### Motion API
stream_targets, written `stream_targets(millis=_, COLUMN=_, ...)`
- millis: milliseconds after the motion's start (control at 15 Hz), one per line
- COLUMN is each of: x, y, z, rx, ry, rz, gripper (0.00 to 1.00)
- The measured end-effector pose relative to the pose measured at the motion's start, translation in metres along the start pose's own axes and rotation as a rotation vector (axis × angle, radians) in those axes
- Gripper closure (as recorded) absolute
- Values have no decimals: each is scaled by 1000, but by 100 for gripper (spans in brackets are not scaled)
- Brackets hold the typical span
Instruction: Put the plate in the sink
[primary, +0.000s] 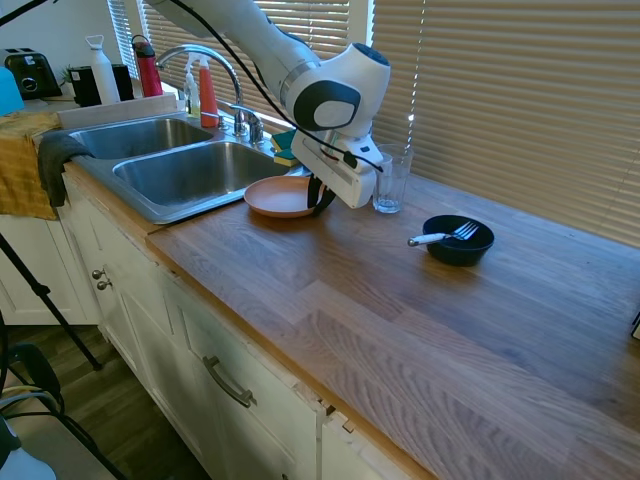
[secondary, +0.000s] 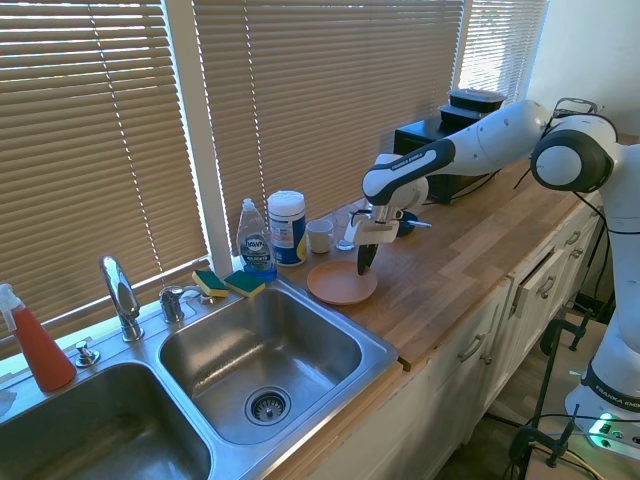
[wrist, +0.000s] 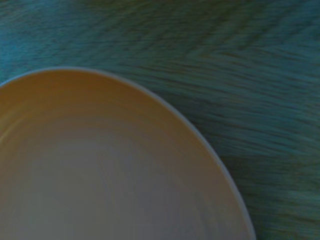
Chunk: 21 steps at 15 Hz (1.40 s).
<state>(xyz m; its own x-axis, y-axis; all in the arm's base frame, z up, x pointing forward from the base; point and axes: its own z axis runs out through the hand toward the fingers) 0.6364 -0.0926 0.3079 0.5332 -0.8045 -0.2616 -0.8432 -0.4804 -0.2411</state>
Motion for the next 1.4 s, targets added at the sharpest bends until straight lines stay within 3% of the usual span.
stream_targets(millis=467, x=-5, y=7, z=-16, rx=42, ry=-16, rz=-53, gripper=100)
stream_targets(millis=800, x=-64, y=-3, z=-59, rx=76, ry=-8, rz=-128, gripper=100)
stream_targets(millis=1000, x=-125, y=-38, z=-63, rx=72, ry=-8, rz=-171, gripper=100)
stream_targets(millis=1133, x=-177, y=-74, z=-51, rx=33, ry=12, rz=-191, gripper=100)
stream_targets(millis=1400, x=-248, y=-153, z=2, rx=-50, ry=73, rz=-218, gripper=100)
